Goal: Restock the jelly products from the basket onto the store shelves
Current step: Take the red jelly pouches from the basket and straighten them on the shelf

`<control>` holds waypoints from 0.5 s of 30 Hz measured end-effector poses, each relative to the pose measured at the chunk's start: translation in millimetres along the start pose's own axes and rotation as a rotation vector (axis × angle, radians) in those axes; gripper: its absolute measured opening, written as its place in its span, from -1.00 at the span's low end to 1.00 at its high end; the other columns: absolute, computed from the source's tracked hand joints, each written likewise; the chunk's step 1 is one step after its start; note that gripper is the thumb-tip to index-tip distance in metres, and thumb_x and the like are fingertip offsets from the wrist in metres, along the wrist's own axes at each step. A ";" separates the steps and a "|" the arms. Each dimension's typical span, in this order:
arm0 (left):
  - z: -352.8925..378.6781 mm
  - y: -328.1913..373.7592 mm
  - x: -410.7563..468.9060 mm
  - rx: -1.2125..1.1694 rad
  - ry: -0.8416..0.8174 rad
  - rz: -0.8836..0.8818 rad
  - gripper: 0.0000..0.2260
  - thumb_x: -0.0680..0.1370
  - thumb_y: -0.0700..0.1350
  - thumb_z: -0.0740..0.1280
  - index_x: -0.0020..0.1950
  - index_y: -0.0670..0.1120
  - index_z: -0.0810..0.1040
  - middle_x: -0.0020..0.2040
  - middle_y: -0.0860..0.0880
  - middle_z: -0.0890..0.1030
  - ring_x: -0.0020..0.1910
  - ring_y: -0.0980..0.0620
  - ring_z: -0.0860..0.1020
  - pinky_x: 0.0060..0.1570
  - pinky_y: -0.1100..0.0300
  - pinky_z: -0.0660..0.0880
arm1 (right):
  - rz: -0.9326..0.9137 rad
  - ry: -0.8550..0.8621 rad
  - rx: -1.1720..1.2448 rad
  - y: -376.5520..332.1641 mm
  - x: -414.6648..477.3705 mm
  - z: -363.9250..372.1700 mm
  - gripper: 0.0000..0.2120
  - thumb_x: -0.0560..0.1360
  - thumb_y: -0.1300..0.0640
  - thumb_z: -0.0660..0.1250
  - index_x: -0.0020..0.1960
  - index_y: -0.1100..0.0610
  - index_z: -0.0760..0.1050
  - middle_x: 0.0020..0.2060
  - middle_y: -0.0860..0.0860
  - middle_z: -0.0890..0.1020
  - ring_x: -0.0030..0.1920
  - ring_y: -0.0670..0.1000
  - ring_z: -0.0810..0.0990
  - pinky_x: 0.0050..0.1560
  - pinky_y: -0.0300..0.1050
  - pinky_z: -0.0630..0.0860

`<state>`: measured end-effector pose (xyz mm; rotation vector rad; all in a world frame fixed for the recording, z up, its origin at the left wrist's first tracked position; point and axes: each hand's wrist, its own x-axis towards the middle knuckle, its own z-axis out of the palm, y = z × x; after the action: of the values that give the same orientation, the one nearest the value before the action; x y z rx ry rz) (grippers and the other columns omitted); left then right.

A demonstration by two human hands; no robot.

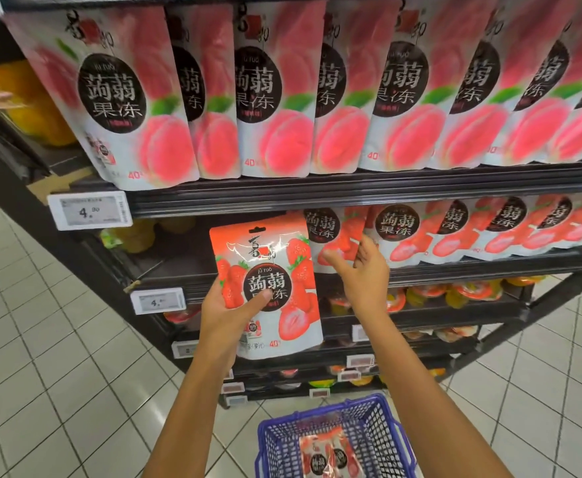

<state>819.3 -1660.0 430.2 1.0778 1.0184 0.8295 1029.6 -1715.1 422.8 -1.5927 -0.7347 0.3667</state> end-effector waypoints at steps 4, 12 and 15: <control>7.4 -2.7 2.0 0.005 -0.018 0.006 -0.38 0.15 0.02 0.61 0.18 0.05 0.56 0.02 -0.02 0.72 -0.01 -0.02 0.70 -0.12 -0.02 0.65 | -0.022 0.054 -0.091 6.7 -6.0 -19.4 -0.78 0.46 0.16 0.50 0.10 0.04 0.62 -0.11 -0.13 0.68 -0.04 -0.15 0.64 0.01 -0.20 0.61; 15.5 -5.1 -0.9 0.051 -0.002 -0.004 -0.39 0.15 0.02 0.59 0.18 0.06 0.56 0.03 -0.01 0.72 0.01 -0.03 0.70 -0.03 -0.07 0.64 | -0.017 0.142 -0.269 13.3 -5.1 -18.5 -0.84 0.49 0.11 0.47 0.05 0.13 0.69 -0.20 -0.03 0.71 -0.20 -0.03 0.65 -0.11 -0.01 0.64; 16.9 -4.6 -3.0 0.065 -0.002 -0.012 -0.33 0.10 0.07 0.59 0.20 0.05 0.56 0.03 -0.02 0.71 0.02 -0.03 0.69 -0.03 -0.07 0.63 | 0.011 0.148 -0.267 13.8 -3.2 -14.3 -0.82 0.49 0.05 0.47 0.05 0.09 0.69 -0.16 -0.05 0.72 -0.18 -0.03 0.67 -0.13 -0.02 0.64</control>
<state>834.6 -1669.1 429.0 1.1268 1.0552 0.7901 1039.5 -1728.4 411.3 -1.8542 -0.6817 0.1598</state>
